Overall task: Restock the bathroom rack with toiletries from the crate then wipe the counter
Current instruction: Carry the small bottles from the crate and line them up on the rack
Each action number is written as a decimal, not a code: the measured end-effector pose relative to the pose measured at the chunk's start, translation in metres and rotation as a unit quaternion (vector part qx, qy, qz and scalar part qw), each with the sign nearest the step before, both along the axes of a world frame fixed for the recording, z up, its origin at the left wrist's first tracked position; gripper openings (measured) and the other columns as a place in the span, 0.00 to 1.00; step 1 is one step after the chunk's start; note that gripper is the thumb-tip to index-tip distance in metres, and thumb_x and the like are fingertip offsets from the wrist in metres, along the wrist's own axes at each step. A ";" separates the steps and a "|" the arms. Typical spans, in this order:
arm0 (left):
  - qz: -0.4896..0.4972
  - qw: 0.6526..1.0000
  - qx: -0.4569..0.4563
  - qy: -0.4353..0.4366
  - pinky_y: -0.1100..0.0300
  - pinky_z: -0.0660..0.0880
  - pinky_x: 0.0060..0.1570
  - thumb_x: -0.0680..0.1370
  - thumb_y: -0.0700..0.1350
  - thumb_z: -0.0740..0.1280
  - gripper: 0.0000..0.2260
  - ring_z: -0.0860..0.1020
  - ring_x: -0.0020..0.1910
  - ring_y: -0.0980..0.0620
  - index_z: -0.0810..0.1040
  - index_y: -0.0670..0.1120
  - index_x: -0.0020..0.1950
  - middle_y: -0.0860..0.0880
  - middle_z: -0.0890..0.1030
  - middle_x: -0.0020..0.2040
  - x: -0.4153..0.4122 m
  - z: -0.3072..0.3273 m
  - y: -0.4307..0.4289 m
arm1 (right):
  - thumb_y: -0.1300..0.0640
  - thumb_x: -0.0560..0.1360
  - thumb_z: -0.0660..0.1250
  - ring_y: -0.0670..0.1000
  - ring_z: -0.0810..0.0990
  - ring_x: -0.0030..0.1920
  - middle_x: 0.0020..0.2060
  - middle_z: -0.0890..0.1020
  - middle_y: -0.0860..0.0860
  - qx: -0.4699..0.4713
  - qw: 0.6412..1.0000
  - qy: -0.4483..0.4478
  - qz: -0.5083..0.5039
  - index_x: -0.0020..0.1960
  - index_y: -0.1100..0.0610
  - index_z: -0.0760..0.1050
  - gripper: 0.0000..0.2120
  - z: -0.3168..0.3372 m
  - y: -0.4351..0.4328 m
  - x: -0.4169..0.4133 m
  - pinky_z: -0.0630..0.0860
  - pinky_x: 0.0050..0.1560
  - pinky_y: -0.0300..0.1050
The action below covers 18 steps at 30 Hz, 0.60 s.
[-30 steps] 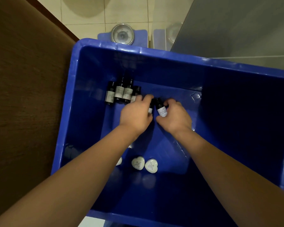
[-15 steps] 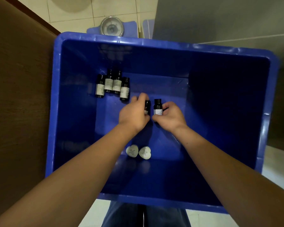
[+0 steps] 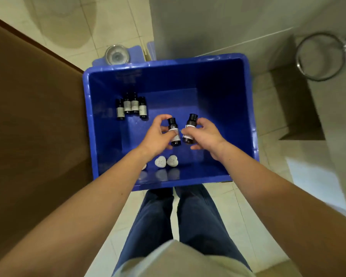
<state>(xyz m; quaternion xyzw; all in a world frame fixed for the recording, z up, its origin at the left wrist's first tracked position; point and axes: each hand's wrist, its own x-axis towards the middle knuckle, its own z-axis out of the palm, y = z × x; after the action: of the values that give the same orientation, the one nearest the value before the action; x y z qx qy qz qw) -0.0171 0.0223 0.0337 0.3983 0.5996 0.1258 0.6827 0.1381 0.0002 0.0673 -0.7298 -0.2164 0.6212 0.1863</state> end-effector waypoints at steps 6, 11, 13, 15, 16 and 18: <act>-0.066 0.997 0.031 0.008 0.61 0.75 0.35 0.81 0.44 0.63 0.15 0.77 0.37 0.55 0.65 0.52 0.67 0.52 0.78 0.44 0.009 0.079 -0.012 | 0.51 0.76 0.67 0.49 0.81 0.34 0.44 0.82 0.53 0.050 0.997 -0.018 -0.051 0.54 0.54 0.69 0.12 0.075 -0.038 -0.004 0.72 0.26 0.39; -0.135 0.989 0.056 0.017 0.60 0.71 0.35 0.82 0.48 0.58 0.14 0.74 0.40 0.51 0.64 0.53 0.68 0.49 0.76 0.45 0.025 0.137 -0.029 | 0.50 0.77 0.64 0.48 0.77 0.26 0.34 0.81 0.53 0.098 0.988 -0.042 -0.115 0.54 0.56 0.68 0.12 0.125 -0.072 0.005 0.67 0.22 0.39; -0.161 0.984 0.076 0.019 0.60 0.70 0.34 0.82 0.48 0.57 0.14 0.73 0.40 0.51 0.64 0.52 0.68 0.48 0.76 0.47 0.036 0.157 -0.038 | 0.50 0.77 0.64 0.47 0.74 0.21 0.29 0.79 0.51 0.123 0.981 -0.059 -0.140 0.52 0.55 0.69 0.10 0.144 -0.085 0.012 0.65 0.20 0.38; -0.180 0.978 0.102 0.011 0.60 0.71 0.33 0.83 0.48 0.56 0.14 0.74 0.38 0.52 0.64 0.52 0.68 0.48 0.75 0.50 0.048 0.177 -0.045 | 0.49 0.77 0.63 0.46 0.71 0.20 0.26 0.77 0.49 0.149 0.973 -0.073 -0.161 0.49 0.52 0.69 0.07 0.163 -0.097 0.021 0.64 0.20 0.38; -0.189 0.976 0.113 0.004 0.60 0.71 0.33 0.83 0.48 0.56 0.13 0.75 0.37 0.53 0.64 0.52 0.68 0.48 0.75 0.52 0.055 0.186 -0.048 | 0.48 0.77 0.63 0.46 0.71 0.20 0.25 0.77 0.49 0.161 0.969 -0.077 -0.171 0.49 0.51 0.69 0.07 0.172 -0.103 0.025 0.64 0.20 0.38; -0.209 0.969 0.130 -0.009 0.60 0.72 0.33 0.83 0.48 0.56 0.13 0.76 0.35 0.54 0.64 0.52 0.67 0.47 0.77 0.52 0.069 0.204 -0.054 | 0.47 0.78 0.63 0.47 0.69 0.21 0.24 0.76 0.48 0.182 0.960 -0.092 -0.191 0.50 0.52 0.70 0.09 0.190 -0.118 0.034 0.63 0.20 0.38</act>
<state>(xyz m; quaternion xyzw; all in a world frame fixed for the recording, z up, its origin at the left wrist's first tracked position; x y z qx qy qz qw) 0.0520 -0.0322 0.2376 0.5986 0.4755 0.0610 0.6417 0.1723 -0.1178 0.2577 -0.7652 -0.1990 0.4544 0.4103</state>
